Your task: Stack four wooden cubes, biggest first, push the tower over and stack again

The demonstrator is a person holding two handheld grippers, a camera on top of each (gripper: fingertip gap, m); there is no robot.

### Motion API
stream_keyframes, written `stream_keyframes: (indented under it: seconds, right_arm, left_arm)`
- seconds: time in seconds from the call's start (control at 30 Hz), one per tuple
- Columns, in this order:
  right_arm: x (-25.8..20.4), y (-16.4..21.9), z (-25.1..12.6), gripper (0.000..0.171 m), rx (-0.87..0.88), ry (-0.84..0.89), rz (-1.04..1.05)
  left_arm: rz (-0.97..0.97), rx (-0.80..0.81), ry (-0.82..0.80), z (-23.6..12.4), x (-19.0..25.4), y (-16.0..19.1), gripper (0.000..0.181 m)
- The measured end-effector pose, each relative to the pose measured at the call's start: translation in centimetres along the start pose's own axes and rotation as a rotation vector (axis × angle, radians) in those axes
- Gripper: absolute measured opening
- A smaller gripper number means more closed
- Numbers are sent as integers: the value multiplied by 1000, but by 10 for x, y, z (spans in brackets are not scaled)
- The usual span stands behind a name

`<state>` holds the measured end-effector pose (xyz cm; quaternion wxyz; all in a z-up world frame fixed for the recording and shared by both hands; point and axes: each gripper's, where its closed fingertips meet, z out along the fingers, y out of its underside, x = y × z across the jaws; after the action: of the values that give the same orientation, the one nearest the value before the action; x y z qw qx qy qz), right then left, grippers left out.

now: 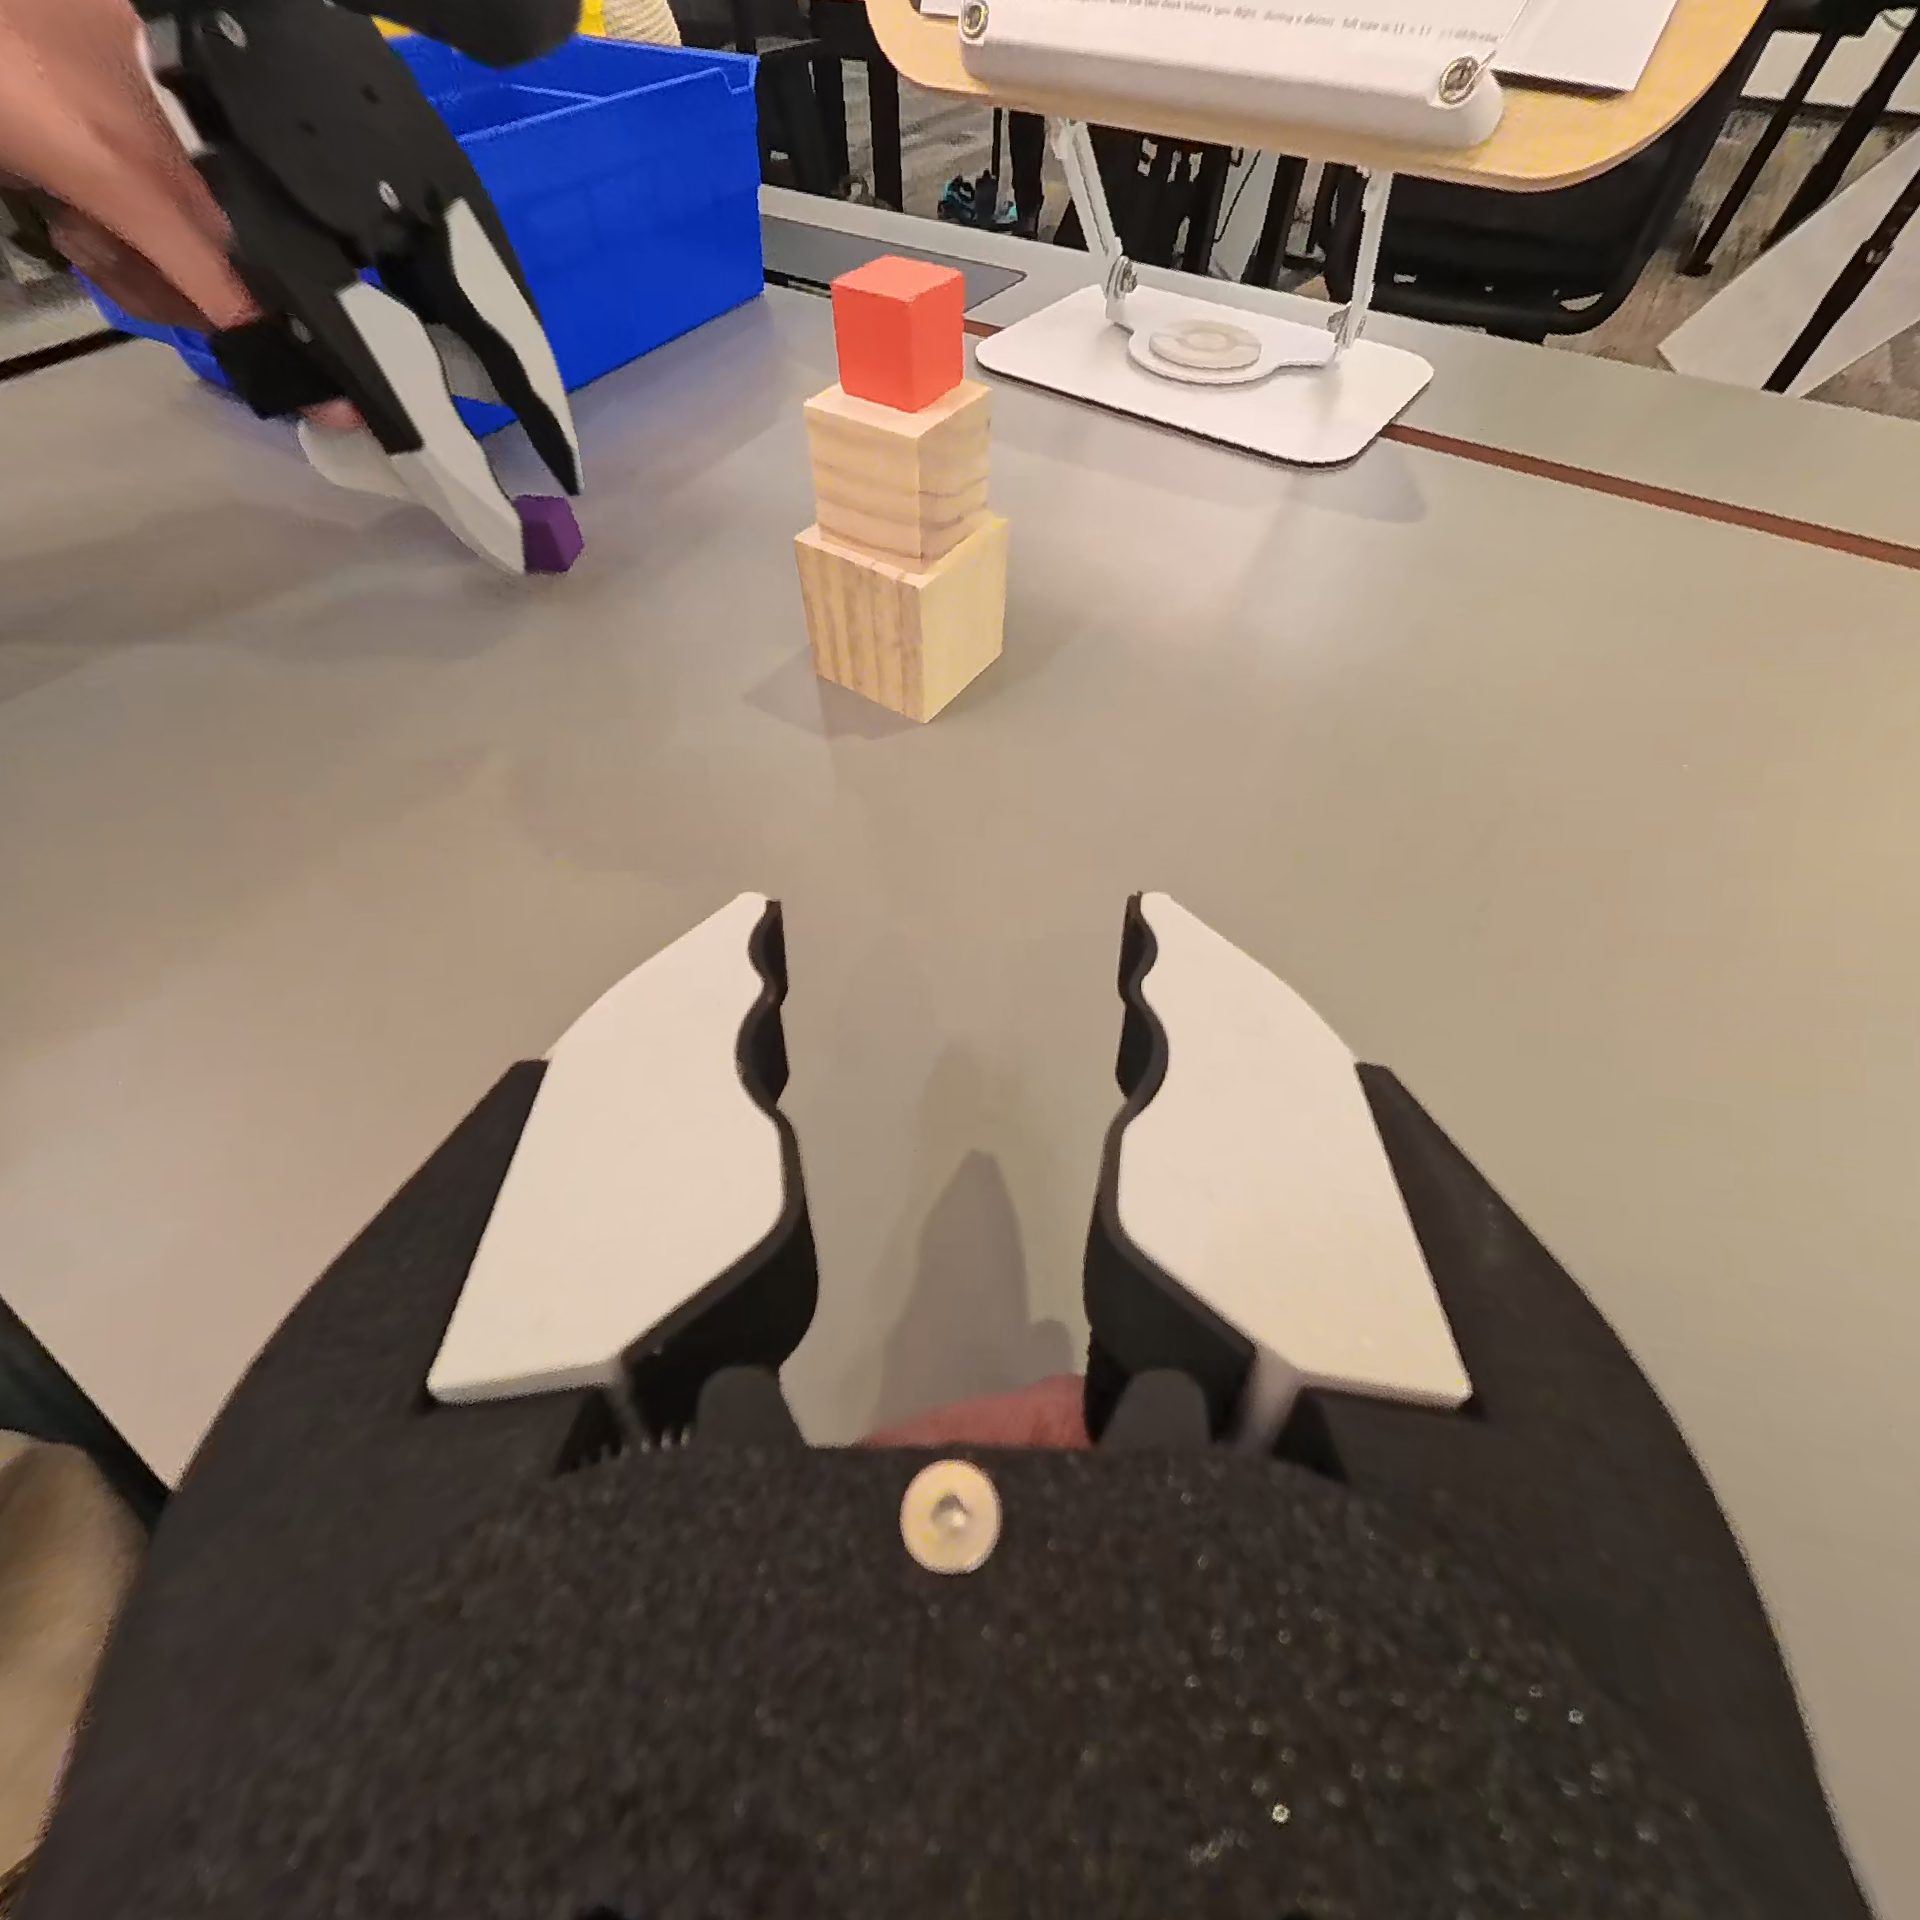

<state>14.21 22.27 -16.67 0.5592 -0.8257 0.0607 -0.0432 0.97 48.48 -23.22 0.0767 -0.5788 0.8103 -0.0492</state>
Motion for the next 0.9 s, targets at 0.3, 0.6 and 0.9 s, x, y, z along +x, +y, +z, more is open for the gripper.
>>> stream_keyframes:
  seconds: [0.3, 0.6, 0.9]
  right_arm:
    - [2, -1, -2, 60, 5, -2, 7]
    - [7, -5, -5, 59, 34, 19, -3]
    - [9, -4, -4, 59, 25, 39, -21]
  left_arm:
    - [6, 18, -26, -5, -1, 0, 22]
    - [-178, 822, -286, -111, 49, -47, 22]
    - [-688, 1099, -607, -123, 85, 16, 22]
